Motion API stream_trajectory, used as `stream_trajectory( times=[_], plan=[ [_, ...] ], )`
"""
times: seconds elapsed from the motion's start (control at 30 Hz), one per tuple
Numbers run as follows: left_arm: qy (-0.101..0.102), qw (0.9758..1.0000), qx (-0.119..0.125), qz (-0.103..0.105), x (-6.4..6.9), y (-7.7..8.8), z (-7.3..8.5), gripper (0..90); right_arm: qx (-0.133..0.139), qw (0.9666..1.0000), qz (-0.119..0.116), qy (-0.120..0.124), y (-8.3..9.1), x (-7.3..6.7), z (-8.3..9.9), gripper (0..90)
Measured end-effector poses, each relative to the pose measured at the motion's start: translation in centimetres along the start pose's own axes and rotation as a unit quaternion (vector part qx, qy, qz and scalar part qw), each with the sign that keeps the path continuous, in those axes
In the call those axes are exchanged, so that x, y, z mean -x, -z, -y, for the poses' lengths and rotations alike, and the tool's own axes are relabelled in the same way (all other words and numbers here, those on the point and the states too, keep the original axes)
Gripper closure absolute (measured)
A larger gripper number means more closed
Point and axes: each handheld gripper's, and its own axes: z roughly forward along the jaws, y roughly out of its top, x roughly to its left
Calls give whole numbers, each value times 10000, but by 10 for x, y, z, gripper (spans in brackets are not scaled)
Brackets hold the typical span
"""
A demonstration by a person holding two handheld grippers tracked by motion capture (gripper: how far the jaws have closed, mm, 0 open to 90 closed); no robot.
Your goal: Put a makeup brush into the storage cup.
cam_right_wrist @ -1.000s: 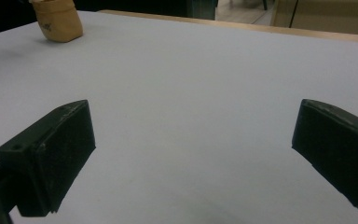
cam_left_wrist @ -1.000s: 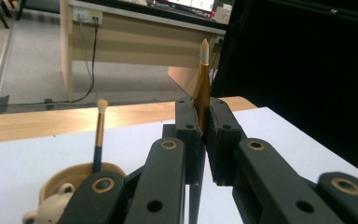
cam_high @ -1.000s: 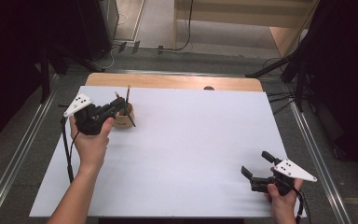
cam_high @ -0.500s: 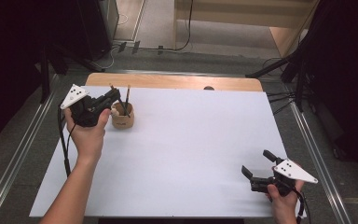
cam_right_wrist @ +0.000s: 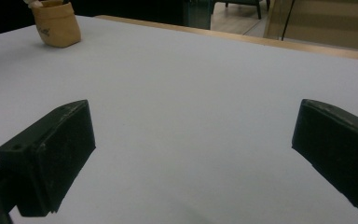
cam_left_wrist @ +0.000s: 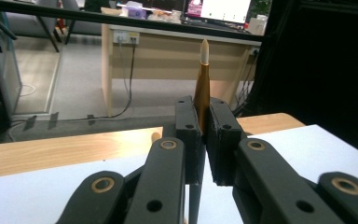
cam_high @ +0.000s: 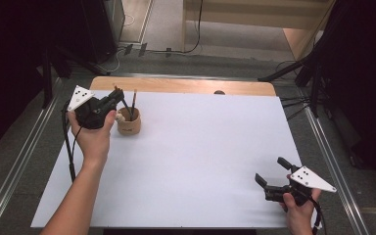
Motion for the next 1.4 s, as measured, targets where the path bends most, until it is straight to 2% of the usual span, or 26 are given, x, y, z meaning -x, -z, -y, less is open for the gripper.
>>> stream_trajectory(
  times=[0.07,0.17,0.2,0.5,0.8,1.1,1.33,1.37,1.4],
  plan=[
    [-34,10000,45,41,-2,-1,1,847,4,10000,-5,0,0,0,0,0],
    [-94,9999,94,-15,-5,-4,4,847,8,10000,-13,-2,0,1,0,0],
    [-122,9999,66,-86,-6,-6,7,846,7,10000,-14,-18,0,1,0,0],
    [-143,9996,-80,-251,-11,-14,23,846,19,10000,-18,-48,1,2,0,0],
    [-123,9994,-205,-261,-14,-20,30,846,-3,10000,-23,-31,0,1,0,0],
    [-54,9987,-454,-204,-15,-27,39,845,-15,10000,-31,-9,-1,0,1,0],
    [-101,9980,-598,-166,-15,-30,42,842,-24,10000,-35,-14,-1,0,1,0],
    [-84,9980,-610,-135,-16,-31,43,837,-30,10000,-36,-11,-1,0,1,0],
    [-66,9980,-616,-110,-16,-31,43,720,-32,10000,-36,-17,-1,0,1,0]
  ],
)
